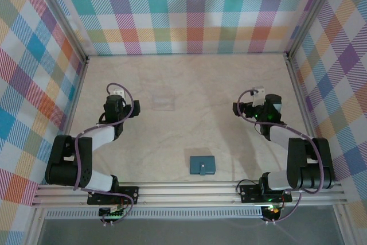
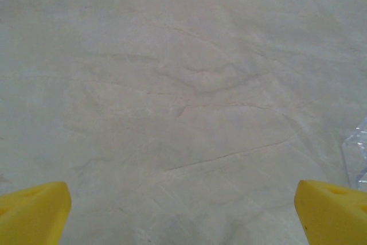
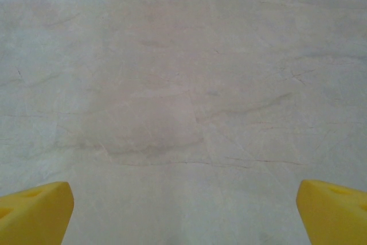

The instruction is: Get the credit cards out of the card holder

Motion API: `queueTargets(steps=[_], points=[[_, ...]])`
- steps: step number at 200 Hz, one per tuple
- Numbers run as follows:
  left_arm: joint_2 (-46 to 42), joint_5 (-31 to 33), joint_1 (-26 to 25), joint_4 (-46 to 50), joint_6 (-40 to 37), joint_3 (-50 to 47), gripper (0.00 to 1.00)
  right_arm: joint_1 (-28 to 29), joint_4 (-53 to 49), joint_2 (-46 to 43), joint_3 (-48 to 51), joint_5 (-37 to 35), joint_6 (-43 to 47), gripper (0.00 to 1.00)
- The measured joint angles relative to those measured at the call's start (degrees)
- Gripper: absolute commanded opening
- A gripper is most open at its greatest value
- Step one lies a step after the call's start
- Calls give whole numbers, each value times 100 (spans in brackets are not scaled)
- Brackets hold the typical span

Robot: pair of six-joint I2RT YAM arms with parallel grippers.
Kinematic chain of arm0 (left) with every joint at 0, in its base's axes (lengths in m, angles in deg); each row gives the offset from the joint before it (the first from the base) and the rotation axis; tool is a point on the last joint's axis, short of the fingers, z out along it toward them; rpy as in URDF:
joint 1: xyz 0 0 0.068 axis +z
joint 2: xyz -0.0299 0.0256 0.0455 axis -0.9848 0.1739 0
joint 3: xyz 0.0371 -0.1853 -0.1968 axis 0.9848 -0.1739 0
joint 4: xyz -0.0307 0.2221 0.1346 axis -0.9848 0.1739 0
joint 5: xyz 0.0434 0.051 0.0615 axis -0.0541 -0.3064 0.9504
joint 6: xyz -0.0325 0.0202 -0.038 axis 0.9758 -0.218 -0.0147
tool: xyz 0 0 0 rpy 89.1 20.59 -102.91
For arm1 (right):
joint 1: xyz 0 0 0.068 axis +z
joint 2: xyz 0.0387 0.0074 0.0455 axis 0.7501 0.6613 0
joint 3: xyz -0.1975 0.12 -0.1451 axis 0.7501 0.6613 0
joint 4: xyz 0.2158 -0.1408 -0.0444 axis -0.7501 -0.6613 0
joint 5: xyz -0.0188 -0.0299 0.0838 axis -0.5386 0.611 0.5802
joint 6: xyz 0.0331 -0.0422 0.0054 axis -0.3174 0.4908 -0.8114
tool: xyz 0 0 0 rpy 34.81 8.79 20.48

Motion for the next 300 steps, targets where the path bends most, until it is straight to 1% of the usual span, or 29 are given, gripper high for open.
queueTargets(steps=[27, 45, 69, 102, 127, 164, 197, 217, 244, 274, 300], points=[[-155, 251, -33, 542, 297, 212, 100, 168, -743, -411, -299, -101, 0, 96], [-199, 321, -63, 935, 490, 444, 100, 310, -1257, -686, -535, -205, -22, 95], [-201, 328, -74, 1493, 807, 815, 100, 494, -1904, -844, -914, -354, -155, 94], [-199, 94, -74, 2275, 1174, 1325, 100, 817, -2710, -892, -1384, -540, -420, 93], [-199, -177, -96, 2785, 1296, 1641, 99, 1078, -3226, -894, -1672, -656, -702, 90], [-199, -671, -120, 3377, 1475, 1921, 96, 1436, -3746, -859, -2061, -752, -1167, 85], [-149, -1095, -149, 3836, 1648, 2149, 94, 1768, -4004, -586, -2459, -793, -1711, 80], [4, -1381, -166, 4052, 1685, 2398, 91, 1952, -4221, -297, -2767, -780, -2015, 79], [236, -1733, -282, 4323, 1687, 2728, 90, 2127, -4437, 74, -3147, -669, -2326, 75], [376, -1853, -522, 4645, 1679, 3049, 88, 2297, -4555, 345, -3338, -577, -2514, 74], [575, -1880, -573, 4798, 1661, 3296, 85, 2450, -4693, 575, -3512, -518, -2590, 74]])
